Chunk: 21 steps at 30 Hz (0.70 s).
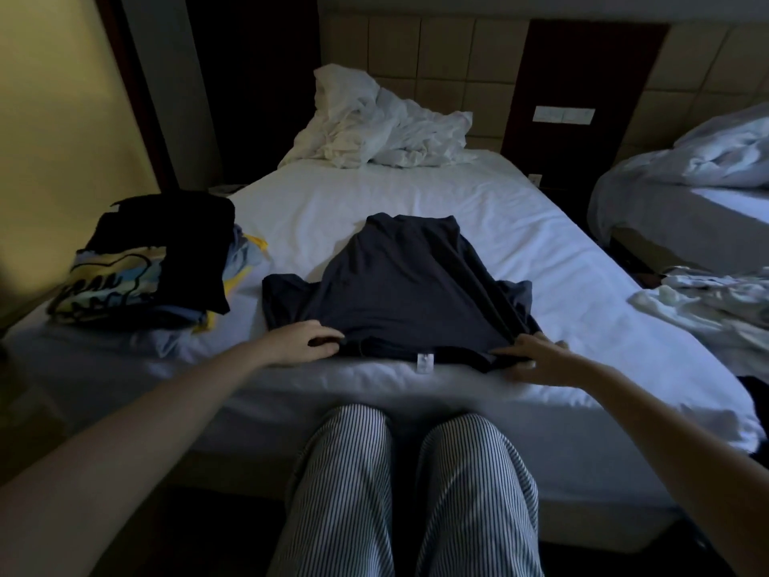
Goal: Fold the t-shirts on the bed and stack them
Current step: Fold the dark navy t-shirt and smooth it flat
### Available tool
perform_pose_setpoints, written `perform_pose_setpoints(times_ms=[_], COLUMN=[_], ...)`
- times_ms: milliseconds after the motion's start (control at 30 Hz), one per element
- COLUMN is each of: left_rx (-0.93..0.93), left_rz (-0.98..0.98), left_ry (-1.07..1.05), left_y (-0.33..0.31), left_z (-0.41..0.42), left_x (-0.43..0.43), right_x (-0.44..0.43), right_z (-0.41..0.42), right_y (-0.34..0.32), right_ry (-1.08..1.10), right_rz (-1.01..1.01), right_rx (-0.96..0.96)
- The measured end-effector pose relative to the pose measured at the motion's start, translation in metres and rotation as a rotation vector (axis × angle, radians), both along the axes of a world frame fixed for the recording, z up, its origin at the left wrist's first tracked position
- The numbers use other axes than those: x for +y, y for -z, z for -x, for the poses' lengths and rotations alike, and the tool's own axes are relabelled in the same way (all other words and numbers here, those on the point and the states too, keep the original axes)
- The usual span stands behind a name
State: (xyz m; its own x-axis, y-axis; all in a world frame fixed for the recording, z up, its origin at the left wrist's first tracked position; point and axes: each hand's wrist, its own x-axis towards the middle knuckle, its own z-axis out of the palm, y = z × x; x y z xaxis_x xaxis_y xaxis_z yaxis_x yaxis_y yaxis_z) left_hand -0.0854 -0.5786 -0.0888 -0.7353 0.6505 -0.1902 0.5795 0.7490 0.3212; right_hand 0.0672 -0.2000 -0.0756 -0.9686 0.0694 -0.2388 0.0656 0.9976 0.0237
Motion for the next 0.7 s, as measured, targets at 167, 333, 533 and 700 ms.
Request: perform_pose_setpoints(times_ms=[167,333,533,700], left_rx=[-0.16,-0.088,-0.622,-0.844], left_rz=[-0.371,-0.554,-1.122,-1.215], left_ry=[-0.247,-0.855,-1.051,-1.009], left_y=[-0.009,0.006,-0.007,-0.028], left_z=[-0.003,0.034,0.059,0.065], left_x=[-0.008,-0.023,-0.007,-0.009], right_x=[-0.041,-0.116,-0.199,-0.221], right_z=[0.007,0.043,0.074,0.08], right_y=[-0.007,0.003,0.029,0.042], right_ry=[-0.089,-0.245,-0.4,-0.351], right_rz=[0.057,0.091,0.071,0.125], right_rx=[0.208,0.204,0.142,0.298])
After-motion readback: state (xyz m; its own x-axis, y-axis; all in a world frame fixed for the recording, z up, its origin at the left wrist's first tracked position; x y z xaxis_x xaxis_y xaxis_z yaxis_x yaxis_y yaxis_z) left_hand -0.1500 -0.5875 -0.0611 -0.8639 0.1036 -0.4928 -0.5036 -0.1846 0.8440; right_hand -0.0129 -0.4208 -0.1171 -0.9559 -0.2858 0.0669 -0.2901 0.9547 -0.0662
